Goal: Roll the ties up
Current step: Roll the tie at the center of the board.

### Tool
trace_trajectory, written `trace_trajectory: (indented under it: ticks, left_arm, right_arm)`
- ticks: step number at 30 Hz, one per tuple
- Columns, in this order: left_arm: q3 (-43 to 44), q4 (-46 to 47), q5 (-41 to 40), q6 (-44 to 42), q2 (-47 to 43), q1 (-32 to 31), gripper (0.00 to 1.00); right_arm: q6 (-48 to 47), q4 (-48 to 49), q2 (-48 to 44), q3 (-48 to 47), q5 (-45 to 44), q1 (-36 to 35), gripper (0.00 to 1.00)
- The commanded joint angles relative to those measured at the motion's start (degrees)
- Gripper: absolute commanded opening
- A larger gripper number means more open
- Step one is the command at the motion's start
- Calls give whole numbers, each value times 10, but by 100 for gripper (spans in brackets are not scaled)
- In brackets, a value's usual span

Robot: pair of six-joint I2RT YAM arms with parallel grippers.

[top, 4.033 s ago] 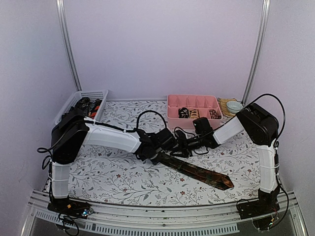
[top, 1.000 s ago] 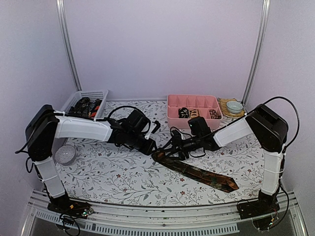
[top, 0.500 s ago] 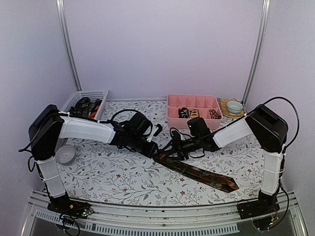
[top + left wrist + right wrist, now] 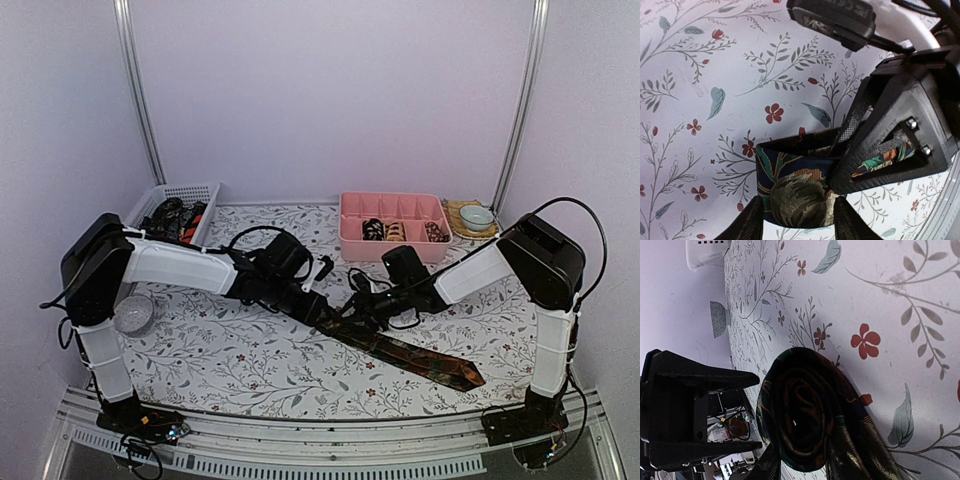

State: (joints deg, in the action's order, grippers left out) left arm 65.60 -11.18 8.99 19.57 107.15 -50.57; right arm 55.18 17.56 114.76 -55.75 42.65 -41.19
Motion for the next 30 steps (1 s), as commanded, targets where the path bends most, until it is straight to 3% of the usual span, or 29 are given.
trace_trajectory:
  ticks: [1, 10, 24, 30]
  left_arm:
    - [-24, 23, 18, -5, -35, 15, 51]
    - [-90, 113, 124, -33, -38, 73, 66]
    - [-126, 107, 17, -368, -73, 52, 76]
    - [-80, 73, -15, -484, -37, 36, 76]
  right_arm:
    - [-23, -22, -19, 5, -16, 6, 29]
    - [-51, -46, 7, -11, -12, 14, 26]
    - [-78, -66, 55, -33, 5, 22, 26]
    - [-80, -61, 74, -33, 13, 23, 26]
